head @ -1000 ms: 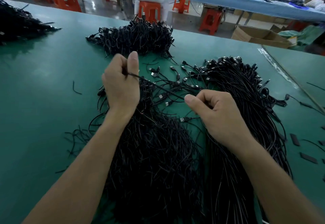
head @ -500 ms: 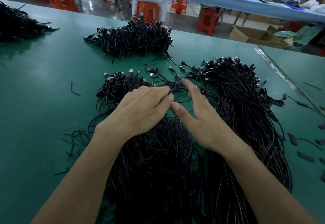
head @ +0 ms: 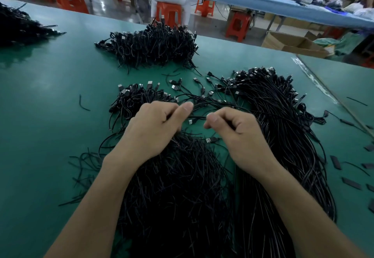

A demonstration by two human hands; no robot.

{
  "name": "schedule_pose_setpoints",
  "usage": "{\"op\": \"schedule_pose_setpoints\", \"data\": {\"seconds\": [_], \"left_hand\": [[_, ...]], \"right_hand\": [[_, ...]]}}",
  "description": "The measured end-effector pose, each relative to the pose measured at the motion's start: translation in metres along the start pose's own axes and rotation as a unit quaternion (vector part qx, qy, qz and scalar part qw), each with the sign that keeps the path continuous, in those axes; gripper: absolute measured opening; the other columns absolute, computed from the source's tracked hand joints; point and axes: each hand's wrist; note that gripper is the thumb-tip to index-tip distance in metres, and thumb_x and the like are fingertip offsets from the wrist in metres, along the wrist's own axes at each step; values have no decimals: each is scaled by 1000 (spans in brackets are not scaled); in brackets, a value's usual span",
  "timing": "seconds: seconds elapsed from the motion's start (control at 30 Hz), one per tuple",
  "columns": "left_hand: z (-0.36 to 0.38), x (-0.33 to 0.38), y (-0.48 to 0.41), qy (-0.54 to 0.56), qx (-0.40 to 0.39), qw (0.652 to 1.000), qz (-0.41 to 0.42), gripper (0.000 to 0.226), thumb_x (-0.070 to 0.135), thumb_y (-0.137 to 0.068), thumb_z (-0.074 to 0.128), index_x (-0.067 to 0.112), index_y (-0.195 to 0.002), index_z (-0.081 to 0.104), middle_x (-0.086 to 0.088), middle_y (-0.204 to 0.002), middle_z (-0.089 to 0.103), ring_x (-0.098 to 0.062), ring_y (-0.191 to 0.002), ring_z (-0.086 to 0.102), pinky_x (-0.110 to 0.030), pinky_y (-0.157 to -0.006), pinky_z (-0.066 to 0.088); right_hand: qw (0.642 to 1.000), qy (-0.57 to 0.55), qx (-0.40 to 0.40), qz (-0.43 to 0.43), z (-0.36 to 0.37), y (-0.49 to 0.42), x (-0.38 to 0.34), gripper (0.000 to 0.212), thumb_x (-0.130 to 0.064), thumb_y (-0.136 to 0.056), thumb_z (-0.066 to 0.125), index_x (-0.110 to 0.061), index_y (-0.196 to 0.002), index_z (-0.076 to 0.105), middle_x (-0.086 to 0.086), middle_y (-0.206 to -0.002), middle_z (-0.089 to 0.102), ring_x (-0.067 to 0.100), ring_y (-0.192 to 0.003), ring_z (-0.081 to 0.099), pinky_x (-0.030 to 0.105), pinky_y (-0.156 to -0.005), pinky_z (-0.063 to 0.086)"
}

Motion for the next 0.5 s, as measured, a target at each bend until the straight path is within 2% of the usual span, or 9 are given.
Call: {"op": "schedule_pose_setpoints", "data": {"seconds": [0.07,0.13,0.2,0.23,0.3,0.33,0.4,0.47,0.5], "left_hand": [[-1,-2,0,25,-38,998,-51,73,77,-85,25,17,-57,55,11,-39,38,-8,-37,31,-23,-46,33],[-1,2,4,114,-134,983,-58,69,72,-90,26,18,-54,51,12,-44,37,-11,-41,30,-19,-47,31],[0,11,10,232,-236,943,-32,67,64,-99,27,21,-53,50,10,-48,38,-12,-43,29,-19,-47,29],[2,17,13,290,-276,916,-14,65,60,-102,29,22,-53,50,9,-49,37,-12,-44,28,-22,-46,26],[6,29,19,417,-317,851,10,58,52,-102,34,24,-55,54,7,-49,34,-11,-42,24,-22,-43,23],[8,34,20,484,-314,817,10,55,50,-101,36,24,-57,56,7,-49,32,-10,-41,23,-19,-41,23],[11,41,19,595,-258,761,-9,51,48,-101,42,23,-62,61,10,-49,30,-5,-40,24,-14,-38,25],[14,39,13,656,-155,737,-46,48,51,-98,43,23,-67,67,13,-50,32,-1,-40,26,-13,-35,27],[15,35,10,664,-98,739,-67,48,50,-98,40,23,-71,70,13,-50,33,-1,-41,27,-14,-35,27]], "right_hand": [[996,-78,54,5,-6,-4,0,25,-29,-99,56,-27,-78,69,-16,-57,57,2,-51,48,12,-53,39],[985,-144,95,16,-12,-8,1,25,-34,-96,57,-30,-75,72,-10,-63,58,1,-53,42,16,-54,36],[981,-170,93,29,-15,-12,1,25,-39,-94,58,-32,-75,72,0,-61,50,8,-52,37,23,-48,33],[981,-172,78,38,-16,-13,1,25,-42,-94,58,-31,-76,72,0,-58,45,10,-51,35,24,-45,31],[988,-142,25,63,-13,-15,2,27,-47,-94,58,-30,-76,71,-1,-55,42,14,-48,33,26,-43,28],[991,-114,-12,76,-10,-15,2,28,-47,-93,57,-29,-76,71,1,-54,43,17,-49,34,27,-44,29],[989,-68,-101,83,-3,-10,1,32,-42,-97,58,-23,-74,68,9,-57,46,21,-54,36,36,-49,31],[979,-8,-190,67,4,-1,-1,32,-37,-98,55,-29,-69,64,3,-59,45,20,-55,37,43,-49,32],[972,31,-224,59,5,3,-4,33,-36,-99,54,-37,-68,64,-1,-58,46,19,-53,38,42,-48,34]]}}
Point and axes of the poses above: each hand's wrist, its own y-axis away from the middle knuckle, its own z-axis out of the palm, x = y × z
